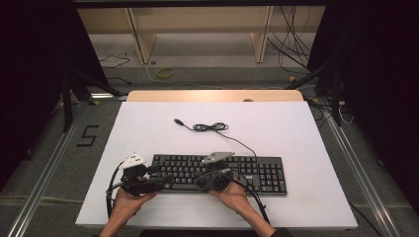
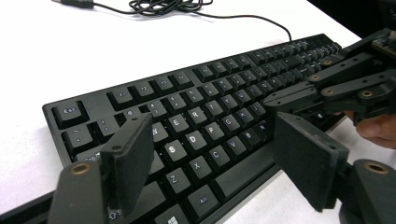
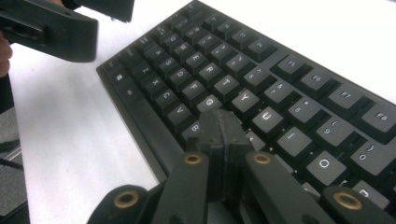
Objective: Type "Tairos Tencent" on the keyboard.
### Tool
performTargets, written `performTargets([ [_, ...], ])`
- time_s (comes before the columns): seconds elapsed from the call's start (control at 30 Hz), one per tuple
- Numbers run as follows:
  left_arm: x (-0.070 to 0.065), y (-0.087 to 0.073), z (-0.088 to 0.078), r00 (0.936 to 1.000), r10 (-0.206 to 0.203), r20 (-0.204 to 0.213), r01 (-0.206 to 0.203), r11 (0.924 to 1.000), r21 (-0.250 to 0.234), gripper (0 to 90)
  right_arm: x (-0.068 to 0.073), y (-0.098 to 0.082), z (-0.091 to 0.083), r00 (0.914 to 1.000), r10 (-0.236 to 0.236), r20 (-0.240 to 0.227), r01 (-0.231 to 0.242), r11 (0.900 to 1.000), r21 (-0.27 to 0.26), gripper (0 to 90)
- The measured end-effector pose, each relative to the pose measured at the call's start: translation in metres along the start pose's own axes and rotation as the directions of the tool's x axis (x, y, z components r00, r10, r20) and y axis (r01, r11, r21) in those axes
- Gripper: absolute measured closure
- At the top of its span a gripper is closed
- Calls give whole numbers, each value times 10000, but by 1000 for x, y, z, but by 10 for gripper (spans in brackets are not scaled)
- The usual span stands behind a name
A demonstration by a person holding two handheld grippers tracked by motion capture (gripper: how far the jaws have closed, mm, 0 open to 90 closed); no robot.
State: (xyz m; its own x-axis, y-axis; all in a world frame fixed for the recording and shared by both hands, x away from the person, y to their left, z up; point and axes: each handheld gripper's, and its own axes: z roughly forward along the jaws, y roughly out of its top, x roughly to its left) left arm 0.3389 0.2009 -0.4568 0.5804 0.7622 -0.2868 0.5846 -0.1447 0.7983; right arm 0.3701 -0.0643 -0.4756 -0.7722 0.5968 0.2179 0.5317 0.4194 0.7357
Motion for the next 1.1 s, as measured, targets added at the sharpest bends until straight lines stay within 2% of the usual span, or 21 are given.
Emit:
performTargets([
  [0.57, -1, -4, -3, 10000, 38, -19, -39, 9998, -181, 271, 1, -3, 8, 9998, -84, 158, 78, 9991, 411, 900],
  [1.1, 2, -5, -3, 9999, -7, -128, 5, 9999, -170, 270, 2, -5, 7, 9997, 50, 221, -55, 9997, 253, 900],
])
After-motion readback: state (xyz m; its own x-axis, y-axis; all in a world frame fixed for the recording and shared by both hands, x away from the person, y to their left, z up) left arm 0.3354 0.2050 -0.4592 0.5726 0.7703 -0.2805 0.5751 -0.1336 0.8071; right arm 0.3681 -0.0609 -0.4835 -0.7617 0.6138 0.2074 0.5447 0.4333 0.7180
